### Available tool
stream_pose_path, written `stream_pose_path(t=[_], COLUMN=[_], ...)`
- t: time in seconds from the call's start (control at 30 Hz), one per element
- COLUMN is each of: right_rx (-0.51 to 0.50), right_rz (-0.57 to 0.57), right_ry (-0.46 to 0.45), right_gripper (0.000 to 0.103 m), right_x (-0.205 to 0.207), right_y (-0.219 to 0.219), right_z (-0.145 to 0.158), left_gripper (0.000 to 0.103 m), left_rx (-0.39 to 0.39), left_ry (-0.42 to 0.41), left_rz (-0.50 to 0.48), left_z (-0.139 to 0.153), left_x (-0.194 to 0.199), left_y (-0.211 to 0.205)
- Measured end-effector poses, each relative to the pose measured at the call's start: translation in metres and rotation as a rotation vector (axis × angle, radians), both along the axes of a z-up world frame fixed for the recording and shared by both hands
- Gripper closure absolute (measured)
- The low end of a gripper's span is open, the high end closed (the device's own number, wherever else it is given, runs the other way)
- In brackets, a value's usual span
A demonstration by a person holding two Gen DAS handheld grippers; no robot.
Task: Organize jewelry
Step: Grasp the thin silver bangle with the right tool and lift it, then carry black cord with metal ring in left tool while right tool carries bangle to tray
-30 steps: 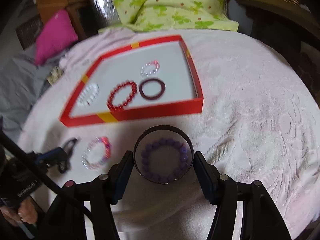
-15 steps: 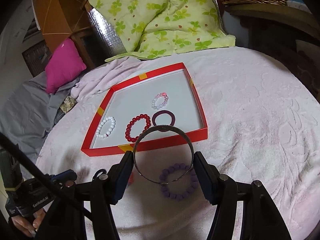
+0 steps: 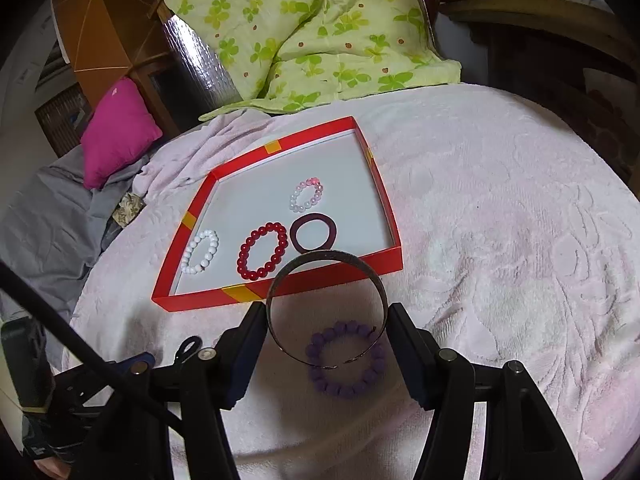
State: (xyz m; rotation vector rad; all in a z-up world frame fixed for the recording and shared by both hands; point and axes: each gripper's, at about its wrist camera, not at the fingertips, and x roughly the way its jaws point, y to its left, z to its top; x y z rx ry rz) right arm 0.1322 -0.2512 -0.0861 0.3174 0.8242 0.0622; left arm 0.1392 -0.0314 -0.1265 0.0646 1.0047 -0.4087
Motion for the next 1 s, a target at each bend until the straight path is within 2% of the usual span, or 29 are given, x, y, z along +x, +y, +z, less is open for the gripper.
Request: stream_pose_path(t=[0.27, 0.3, 0.33, 0.43, 1.0], right_rx=[0.008, 0.01, 0.011, 0.009, 0.007], right_rz=[0.0, 0.002, 0.003, 0.002, -0.017], right_ry=[0.004, 0.006, 0.005, 0.004, -0.036], right_gripper=[0.039, 0.039, 0.039, 0.039, 0.039], right_x=[0.0, 0.0, 0.0, 0.0, -0.001], right_y=[0.001, 0.002, 0.003, 0.005, 0.011], right_z=[-0.001, -0.001, -0.001, 0.0, 0.007], left_gripper=[0.045, 0.053, 0.069, 0.091, 0.094], left_rx=[0.034, 0.027, 0.02, 0.004, -0.071], left_ry=[0.003, -0.004, -0.007, -0.008, -0.131], left_rz=[0.016, 0.004, -0.009, -0.045, 0.019], left_z=[-0.008, -0.008, -0.008, -0.009, 0.028], left_x=[0.002, 0.002, 0.001, -0.002, -0.01], left_y=[-0.002, -0.003, -0.005, -0.008, 0.027])
